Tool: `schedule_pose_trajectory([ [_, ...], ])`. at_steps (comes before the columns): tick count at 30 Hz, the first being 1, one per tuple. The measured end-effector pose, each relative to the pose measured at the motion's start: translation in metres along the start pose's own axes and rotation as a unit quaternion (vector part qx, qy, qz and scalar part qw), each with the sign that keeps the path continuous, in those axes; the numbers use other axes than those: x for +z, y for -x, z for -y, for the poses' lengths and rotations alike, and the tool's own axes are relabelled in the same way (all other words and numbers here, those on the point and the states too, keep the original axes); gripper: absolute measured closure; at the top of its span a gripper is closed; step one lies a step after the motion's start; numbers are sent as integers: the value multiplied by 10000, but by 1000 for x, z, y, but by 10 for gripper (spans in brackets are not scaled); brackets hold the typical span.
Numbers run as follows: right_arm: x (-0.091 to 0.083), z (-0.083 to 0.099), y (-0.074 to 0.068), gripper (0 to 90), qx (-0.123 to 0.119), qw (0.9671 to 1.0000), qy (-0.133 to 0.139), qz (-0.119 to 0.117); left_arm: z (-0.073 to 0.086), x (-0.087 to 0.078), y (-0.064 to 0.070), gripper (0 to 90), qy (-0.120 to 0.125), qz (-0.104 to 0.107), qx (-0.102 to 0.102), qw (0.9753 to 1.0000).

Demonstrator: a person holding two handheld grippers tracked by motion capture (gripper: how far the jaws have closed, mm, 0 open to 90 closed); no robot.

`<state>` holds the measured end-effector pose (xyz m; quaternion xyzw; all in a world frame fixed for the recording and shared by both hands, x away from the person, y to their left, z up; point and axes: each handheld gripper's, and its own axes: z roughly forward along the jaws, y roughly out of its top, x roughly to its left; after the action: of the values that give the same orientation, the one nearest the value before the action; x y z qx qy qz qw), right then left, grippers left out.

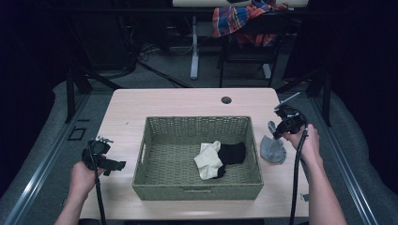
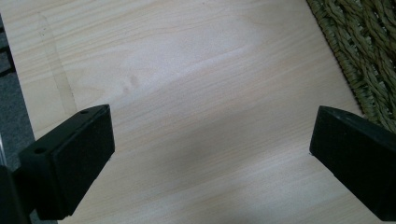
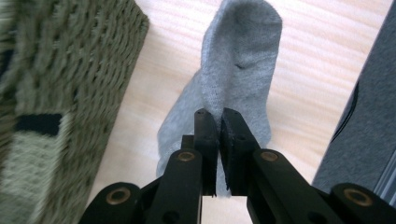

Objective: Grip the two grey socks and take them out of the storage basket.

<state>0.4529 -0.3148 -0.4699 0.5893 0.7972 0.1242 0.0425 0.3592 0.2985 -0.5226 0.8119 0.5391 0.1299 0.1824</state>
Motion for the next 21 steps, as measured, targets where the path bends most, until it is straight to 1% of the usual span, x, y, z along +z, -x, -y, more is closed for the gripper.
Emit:
schedule_pose_trajectory([
  [1,3,-1,0,861,-60,9999,-99,-10,0,0,0,1,24,6,-18,10000],
  [2,7,-1,0,861,-4,10000,-32,24,0,1,0,1,37,44,-54,10000],
  [3,7,-1,0,861,-4,10000,-32,24,0,1,0,1,37,44,-54,10000],
  [4,12,-4,0,861,-68,9999,-72,19,0,2,-2,1,-14,46,-40,10000],
  [5,16,-5,-1,861,-40,10000,-46,66,1,1,-3,1,22,42,-79,10000],
  [6,19,-6,0,861,-78,9999,-112,91,1,0,-4,1,33,52,-121,9999],
  [7,23,-6,-2,860,33,10000,-5,72,2,0,-5,1,29,29,-117,9999],
  [8,25,-7,0,860,-60,9999,-86,50,1,-1,-4,1,23,20,-100,9999],
  [9,27,-7,-1,858,-71,9999,-83,85,1,-1,-4,1,23,20,-100,9999],
  [10,29,-7,-1,851,-85,9999,-102,59,1,-2,-2,1,79,22,-80,9999],
  [11,31,-7,-2,841,-57,10000,-59,39,0,-1,-1,1,58,33,-66,10000],
  [12,32,-7,-2,816,-128,9999,-91,6,0,0,0,1,35,39,-34,10000],
  [13,33,-7,-2,786,-118,9999,-53,6,0,0,0,1,31,46,-52,10000],
  [14,35,-7,-4,772,-21,10000,39,-1,0,0,0,1,28,36,-53,10000],
  [15,33,-7,-4,749,-95,9999,-39,-19,0,0,0,1,28,36,-53,10000],
  [16,31,-6,-4,713,-141,9999,10,-52,1,-1,0,1,45,40,-59,10000],
  [17,29,-6,-5,679,-126,9999,44,-34,1,-1,0,1,70,19,-66,10000],
  [18,26,-5,-5,648,-174,9998,48,-32,0,-2,-1,1,43,33,-37,10000],
  [20,18,-2,-5,574,-132,9997,194,-51,0,-2,0,1,45,34,-33,10000],
  [21,14,0,-5,546,-152,9996,237,-51,0,-2,0,1,42,41,-37,10000],
])
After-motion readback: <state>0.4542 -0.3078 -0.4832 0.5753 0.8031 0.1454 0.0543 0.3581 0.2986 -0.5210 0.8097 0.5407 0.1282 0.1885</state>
